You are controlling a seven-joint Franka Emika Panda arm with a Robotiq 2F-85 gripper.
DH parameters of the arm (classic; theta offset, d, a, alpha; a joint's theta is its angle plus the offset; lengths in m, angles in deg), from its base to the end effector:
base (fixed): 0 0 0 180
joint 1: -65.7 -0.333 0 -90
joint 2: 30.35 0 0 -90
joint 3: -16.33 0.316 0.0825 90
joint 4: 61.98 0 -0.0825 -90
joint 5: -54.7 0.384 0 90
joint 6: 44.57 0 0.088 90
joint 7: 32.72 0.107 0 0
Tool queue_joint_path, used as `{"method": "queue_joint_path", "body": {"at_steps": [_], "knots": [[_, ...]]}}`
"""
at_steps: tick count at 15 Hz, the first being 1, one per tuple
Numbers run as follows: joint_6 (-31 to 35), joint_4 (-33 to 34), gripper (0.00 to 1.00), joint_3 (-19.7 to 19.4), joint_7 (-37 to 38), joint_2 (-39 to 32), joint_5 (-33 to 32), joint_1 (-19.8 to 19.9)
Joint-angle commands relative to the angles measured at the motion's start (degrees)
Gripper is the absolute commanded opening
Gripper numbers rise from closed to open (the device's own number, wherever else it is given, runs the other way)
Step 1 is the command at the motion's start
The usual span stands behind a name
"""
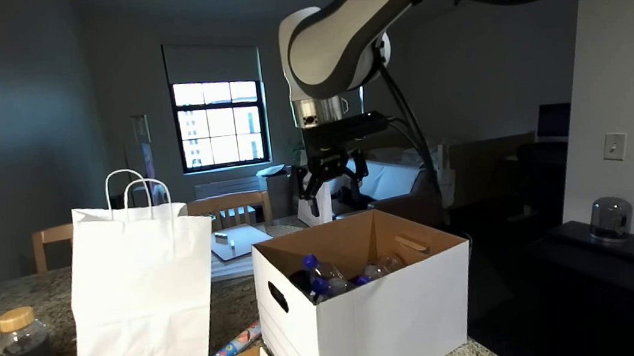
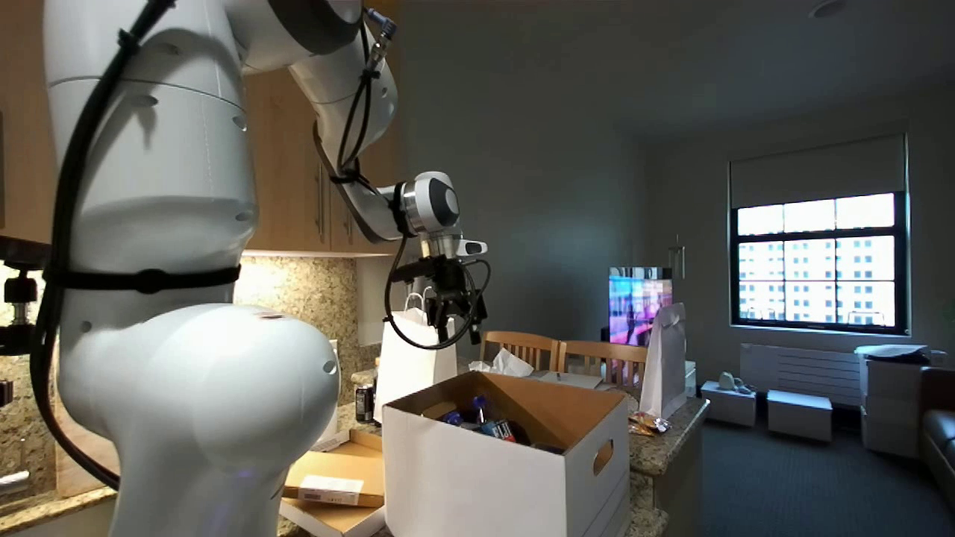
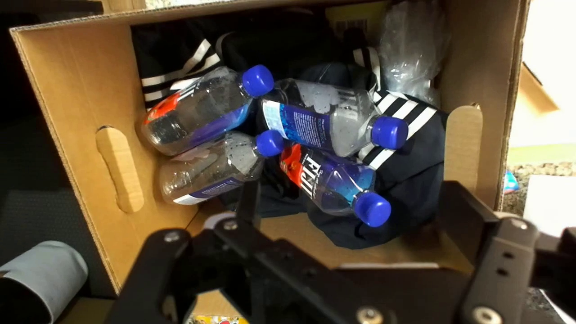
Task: Pick the bottle in the box and put it on the table, then put it back in the box
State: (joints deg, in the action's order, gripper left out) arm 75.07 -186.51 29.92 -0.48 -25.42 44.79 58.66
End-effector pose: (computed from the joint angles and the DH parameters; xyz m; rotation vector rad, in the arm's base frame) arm 0.4876 0.1761 0.4296 2.9807 -0.1755 0.1100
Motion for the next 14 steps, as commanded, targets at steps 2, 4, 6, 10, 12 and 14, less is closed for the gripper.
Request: {"method": "queue_joint_path", "body": {"at_steps": [2,4,6,10,12,14], "knots": [[-0.93,7.08,1.00,-1.72,2.38,-7.24,-0.85,-0.77],[-1.55,8.29,1.00,-2.08,2.01,-9.25,-0.54,-1.59],[-2.41,9.27,1.00,-2.49,1.47,-11.29,-0.52,-2.41],[-2.48,9.42,1.00,-3.50,1.75,-14.12,-2.68,-4.17],[-1.64,9.20,1.00,-4.21,2.46,-15.35,-3.63,-4.92],[-0.90,9.21,1.00,-4.84,3.06,-16.39,-3.68,-5.41]]}}
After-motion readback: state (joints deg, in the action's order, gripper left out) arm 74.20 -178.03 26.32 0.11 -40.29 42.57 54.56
